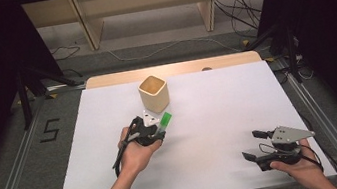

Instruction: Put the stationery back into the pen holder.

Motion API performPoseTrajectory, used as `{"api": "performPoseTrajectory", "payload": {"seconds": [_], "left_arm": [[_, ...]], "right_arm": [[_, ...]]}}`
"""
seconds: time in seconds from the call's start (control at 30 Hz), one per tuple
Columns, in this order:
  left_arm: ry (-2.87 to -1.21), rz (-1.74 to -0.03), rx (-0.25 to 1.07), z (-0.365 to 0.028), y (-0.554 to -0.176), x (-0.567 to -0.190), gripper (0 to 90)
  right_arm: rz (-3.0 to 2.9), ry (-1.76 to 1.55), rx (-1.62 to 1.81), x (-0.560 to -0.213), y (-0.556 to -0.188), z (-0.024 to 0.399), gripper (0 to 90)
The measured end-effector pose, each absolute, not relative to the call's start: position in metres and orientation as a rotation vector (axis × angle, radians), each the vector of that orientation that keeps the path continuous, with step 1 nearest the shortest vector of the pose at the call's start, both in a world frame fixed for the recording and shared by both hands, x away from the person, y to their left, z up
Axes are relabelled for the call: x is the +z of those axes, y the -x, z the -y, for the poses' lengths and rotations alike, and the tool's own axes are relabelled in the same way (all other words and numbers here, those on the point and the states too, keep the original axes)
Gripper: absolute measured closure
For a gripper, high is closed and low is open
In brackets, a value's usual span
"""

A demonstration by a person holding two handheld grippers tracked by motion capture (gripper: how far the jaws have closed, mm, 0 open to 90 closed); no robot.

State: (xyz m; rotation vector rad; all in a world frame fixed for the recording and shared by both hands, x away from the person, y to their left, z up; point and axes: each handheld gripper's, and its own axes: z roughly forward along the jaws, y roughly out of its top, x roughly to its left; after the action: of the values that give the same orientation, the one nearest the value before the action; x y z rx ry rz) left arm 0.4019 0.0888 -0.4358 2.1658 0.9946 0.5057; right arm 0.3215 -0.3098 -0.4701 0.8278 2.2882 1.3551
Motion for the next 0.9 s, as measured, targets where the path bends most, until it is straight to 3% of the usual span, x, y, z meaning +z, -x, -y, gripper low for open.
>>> {"api": "performPoseTrajectory", "payload": {"seconds": [0.9], "left_arm": [[-1.929,-0.981,0.621,-0.0986,-0.4080,-0.4300,66.0]], "right_arm": [[-2.288,-0.836,1.358,-0.4708,-0.3212,0.3094,17.2]]}}
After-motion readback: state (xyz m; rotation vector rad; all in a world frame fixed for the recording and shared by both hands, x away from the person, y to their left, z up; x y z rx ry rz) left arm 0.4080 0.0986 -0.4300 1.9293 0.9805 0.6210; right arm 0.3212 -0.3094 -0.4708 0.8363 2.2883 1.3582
